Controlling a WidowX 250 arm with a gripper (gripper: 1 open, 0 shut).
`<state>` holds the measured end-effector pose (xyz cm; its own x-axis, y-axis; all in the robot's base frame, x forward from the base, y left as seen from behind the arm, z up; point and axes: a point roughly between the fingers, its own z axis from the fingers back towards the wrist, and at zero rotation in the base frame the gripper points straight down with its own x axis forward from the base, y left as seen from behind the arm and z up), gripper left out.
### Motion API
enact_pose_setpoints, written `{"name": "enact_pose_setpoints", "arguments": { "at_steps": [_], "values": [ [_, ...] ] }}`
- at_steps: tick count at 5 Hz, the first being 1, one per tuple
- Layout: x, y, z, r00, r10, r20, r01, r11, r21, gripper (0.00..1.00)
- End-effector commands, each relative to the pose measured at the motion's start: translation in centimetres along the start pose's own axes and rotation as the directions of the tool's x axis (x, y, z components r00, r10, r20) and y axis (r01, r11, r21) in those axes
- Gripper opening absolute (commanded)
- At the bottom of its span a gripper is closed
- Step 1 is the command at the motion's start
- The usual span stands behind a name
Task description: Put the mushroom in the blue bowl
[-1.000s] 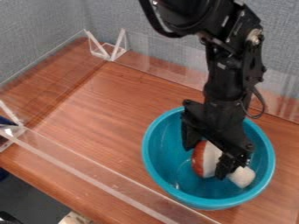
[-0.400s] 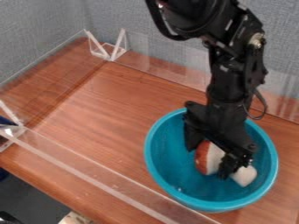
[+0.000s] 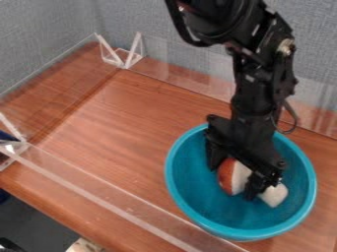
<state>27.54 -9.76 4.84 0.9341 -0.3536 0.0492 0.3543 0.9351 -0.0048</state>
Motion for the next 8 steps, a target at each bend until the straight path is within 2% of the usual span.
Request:
{"name": "enact_pose_setpoints", "arguments": {
  "at_steps": [1, 3, 4, 8],
  "values": [
    [1.3, 0.7, 1.1, 0.998, 0.017, 0.057, -0.018, 1.0, 0.006, 1.0],
    [1.4, 1.2, 0.9, 0.998, 0.03, 0.058, -0.03, 0.999, 0.011, 1.0],
    [1.4, 1.5, 0.8, 0.998, 0.036, 0.058, -0.036, 0.999, 0.013, 0.0],
    [0.2, 2.4, 1.5, 0.997, 0.057, 0.054, -0.058, 0.998, 0.011, 0.0]
  ]
}}
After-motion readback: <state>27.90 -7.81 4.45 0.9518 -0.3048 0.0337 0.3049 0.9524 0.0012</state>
